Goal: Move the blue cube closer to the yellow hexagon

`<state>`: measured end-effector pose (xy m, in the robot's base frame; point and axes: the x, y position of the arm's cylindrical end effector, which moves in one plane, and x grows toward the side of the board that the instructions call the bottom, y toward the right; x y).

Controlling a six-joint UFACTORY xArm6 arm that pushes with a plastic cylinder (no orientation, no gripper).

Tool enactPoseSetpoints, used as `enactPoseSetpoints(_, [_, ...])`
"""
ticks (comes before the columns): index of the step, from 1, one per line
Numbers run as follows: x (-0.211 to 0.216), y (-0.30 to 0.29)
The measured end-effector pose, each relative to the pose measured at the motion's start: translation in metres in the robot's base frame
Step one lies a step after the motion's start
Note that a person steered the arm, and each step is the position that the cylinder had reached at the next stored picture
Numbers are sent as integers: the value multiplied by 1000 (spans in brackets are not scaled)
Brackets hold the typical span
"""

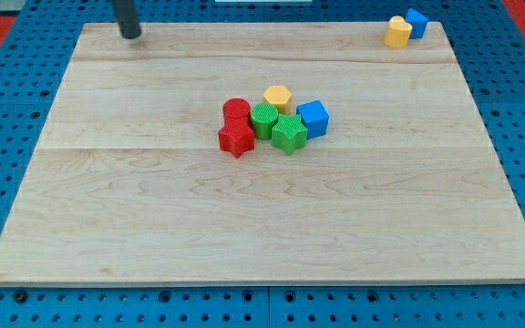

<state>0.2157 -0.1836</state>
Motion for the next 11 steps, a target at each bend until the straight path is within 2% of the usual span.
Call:
enactPoseSetpoints(1, [13, 62])
enactPoseSetpoints(2, [42, 148])
enactPoseSetpoints(3, [80, 249])
enactPoseSetpoints(4, [136, 331])
enactPoseSetpoints(5, [226, 339])
enactPoseSetpoints(6, [258, 319])
enactPoseSetpoints(7, [230, 307])
enactPoseSetpoints(8, [212, 268])
enactPoseSetpoints(9, [204, 255])
enactPoseSetpoints(11, [158, 235])
